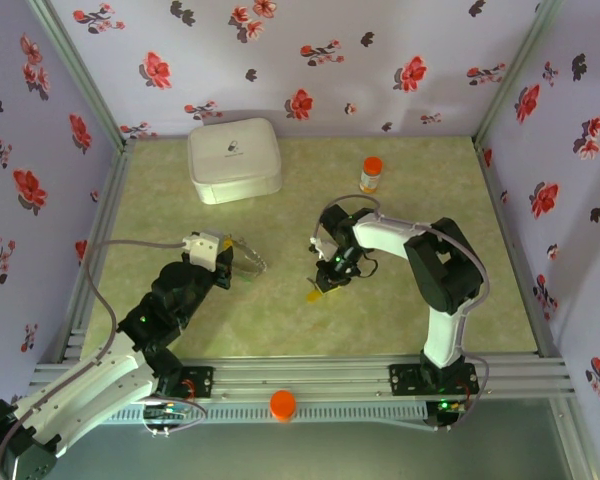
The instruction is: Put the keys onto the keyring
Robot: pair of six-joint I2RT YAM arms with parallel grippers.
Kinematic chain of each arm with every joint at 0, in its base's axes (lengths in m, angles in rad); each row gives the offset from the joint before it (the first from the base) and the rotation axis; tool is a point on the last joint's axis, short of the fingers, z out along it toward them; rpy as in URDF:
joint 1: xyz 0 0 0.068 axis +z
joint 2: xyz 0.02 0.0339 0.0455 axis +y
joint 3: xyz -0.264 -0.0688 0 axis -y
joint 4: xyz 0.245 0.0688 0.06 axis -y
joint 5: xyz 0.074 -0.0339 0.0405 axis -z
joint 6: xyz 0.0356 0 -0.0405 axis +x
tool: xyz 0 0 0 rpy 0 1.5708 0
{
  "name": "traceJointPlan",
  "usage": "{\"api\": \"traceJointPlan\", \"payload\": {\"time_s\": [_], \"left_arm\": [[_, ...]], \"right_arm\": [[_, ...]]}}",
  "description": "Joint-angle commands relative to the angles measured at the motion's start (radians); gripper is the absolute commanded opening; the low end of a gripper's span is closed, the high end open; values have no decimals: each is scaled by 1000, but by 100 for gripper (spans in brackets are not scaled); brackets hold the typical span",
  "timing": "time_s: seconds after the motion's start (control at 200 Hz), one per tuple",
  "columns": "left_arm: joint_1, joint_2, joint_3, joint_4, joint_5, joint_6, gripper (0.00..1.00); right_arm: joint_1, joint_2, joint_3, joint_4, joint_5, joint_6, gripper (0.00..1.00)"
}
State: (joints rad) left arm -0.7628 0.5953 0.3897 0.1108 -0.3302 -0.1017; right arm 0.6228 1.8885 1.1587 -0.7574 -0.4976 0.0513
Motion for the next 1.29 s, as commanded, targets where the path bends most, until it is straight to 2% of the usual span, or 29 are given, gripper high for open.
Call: {"api": "traceJointPlan", "payload": {"time_s": [0.0, 0.175, 0.405, 0.505, 0.71, 0.815, 0.955, 1.085, 1.29], "left_arm": [[-3, -17, 14, 35, -10, 7, 0], [-1, -16, 15, 32, -11, 9, 0], [-2, -16, 24, 24, -9, 15, 0], [-3, -11, 31, 24, -8, 19, 0], [-3, 9, 50, 30, 48, 27, 0], [-7, 31, 61, 49, 149, 27, 0], [-23, 81, 85, 67, 260, 12, 0], [-45, 143, 99, 97, 308, -38, 0], [-66, 208, 98, 168, 310, -92, 0]], "right_arm": [[6, 18, 27, -22, -20, -19, 12], [6, 2, 28, -32, -16, -25, 0], [17, -138, 15, -58, 44, -14, 0], [48, -217, -1, -60, 120, -6, 0], [151, -403, -61, 9, 387, -16, 0], [194, -562, -156, 175, 469, -46, 0], [204, -778, -343, 491, 433, -76, 0], [204, -866, -465, 728, 366, -59, 0], [204, -913, -572, 1040, 298, -22, 0]]}}
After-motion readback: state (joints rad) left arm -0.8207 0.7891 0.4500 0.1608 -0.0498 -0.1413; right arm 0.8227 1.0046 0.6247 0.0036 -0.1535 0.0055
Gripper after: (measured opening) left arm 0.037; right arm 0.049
